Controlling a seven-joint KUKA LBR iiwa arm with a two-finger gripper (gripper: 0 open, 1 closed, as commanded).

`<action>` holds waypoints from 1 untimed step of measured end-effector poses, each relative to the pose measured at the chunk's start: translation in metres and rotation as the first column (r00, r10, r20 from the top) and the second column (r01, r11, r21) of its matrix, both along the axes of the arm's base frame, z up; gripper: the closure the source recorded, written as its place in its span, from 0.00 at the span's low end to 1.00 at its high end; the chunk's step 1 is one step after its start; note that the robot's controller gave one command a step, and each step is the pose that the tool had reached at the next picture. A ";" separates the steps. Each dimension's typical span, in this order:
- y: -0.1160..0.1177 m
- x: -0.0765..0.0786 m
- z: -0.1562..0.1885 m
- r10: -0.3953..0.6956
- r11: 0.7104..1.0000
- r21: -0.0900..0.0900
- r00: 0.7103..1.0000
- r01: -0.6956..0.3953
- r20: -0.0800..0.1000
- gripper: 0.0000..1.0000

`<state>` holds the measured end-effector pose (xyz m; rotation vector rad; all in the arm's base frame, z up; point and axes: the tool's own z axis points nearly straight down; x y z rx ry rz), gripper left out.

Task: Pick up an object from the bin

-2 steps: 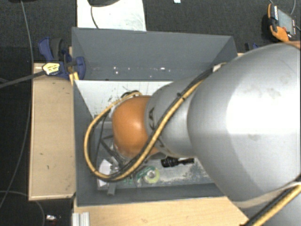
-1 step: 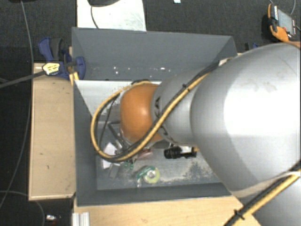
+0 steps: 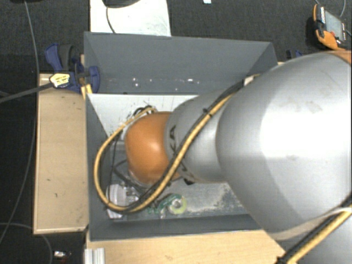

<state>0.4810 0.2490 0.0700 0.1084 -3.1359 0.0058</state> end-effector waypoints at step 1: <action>0.000 0.000 0.000 -0.001 1.000 0.000 1.000 0.001 0.000 1.00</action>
Offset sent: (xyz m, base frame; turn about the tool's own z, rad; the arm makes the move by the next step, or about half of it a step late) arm 0.0001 0.0000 0.0539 0.0009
